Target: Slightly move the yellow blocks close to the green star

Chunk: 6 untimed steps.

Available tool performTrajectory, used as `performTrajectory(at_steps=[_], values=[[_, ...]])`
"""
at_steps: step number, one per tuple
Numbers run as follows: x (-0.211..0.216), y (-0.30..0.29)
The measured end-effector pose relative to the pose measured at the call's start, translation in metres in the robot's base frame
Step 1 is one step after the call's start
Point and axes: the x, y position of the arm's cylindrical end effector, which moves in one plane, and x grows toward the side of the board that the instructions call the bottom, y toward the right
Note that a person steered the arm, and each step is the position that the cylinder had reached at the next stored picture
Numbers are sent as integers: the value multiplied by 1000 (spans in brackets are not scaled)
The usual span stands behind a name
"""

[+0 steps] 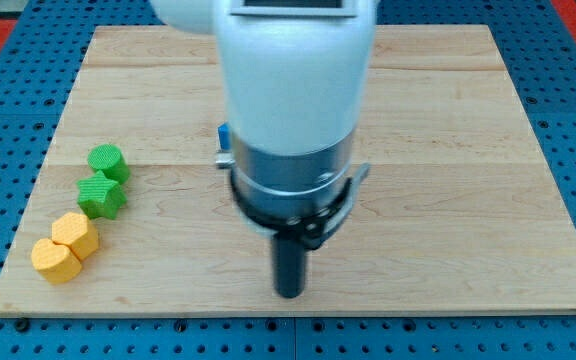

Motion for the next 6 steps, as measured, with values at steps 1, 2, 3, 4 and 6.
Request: performTrajectory(at_steps=[1, 2, 3, 4, 6], values=[[14, -33], [13, -69], [13, -171], [8, -235], [-60, -203]])
